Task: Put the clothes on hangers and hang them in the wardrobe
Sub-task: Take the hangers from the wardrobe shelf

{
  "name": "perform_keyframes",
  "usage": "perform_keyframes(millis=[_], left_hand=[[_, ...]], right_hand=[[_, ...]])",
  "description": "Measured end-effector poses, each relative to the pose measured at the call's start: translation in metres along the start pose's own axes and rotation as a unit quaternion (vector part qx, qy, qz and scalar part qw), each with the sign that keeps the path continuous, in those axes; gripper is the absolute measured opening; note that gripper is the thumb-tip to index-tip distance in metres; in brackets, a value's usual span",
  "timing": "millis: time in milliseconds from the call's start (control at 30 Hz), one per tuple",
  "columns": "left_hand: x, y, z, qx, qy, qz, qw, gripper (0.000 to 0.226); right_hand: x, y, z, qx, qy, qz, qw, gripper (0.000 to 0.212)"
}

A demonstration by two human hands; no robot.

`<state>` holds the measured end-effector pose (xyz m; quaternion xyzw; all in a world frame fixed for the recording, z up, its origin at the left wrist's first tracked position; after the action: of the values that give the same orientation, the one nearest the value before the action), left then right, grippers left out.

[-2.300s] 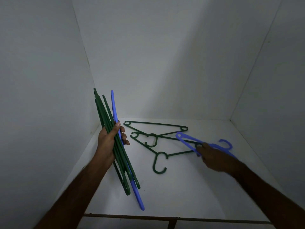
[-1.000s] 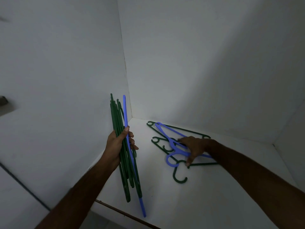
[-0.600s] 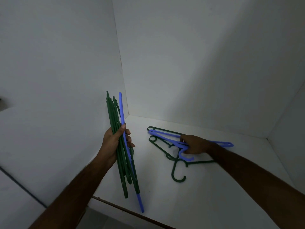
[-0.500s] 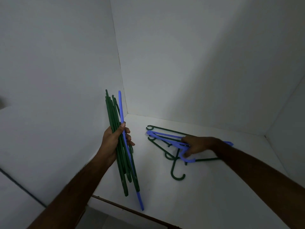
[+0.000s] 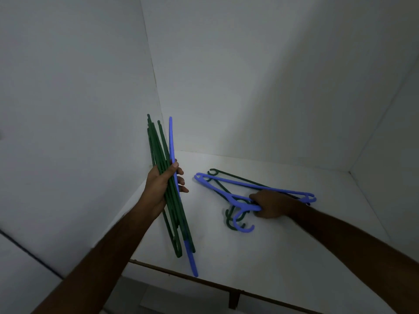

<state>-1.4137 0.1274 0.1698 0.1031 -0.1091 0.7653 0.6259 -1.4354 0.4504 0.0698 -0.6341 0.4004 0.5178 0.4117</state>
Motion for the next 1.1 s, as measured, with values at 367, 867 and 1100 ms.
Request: perform_keyframes(millis=[367,867,1100], left_hand=[[0.020,0.001,-0.003,-0.019,0.028,-0.071,0.997,0.028],[0.120,-0.132,-0.045,-0.116,0.002,-0.315,0.942,0.015],[0.133,-0.285,-0.070,-0.130,0.022,-0.402,0.906,0.021]], right_hand=[[-0.066,-0.022,-0.048,0.236,0.599,0.174,0.745,0.013],[-0.038,-0.216,-0.153,0.290,0.720,0.334,0.534,0.040],[-0.006,-0.362,-0.193,0.382,0.654,0.436,0.486,0.033]])
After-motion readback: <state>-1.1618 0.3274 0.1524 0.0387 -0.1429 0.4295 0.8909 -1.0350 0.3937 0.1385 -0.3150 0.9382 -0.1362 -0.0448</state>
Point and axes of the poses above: each hand's wrist, its own y-axis towards the middle knuckle, its own x-axis out of the palm, z = x × y, the point moved 3 cm from there along y, towards the middle knuckle, and after that the axes turned 13 degrees about z, right-handed, at the moved point
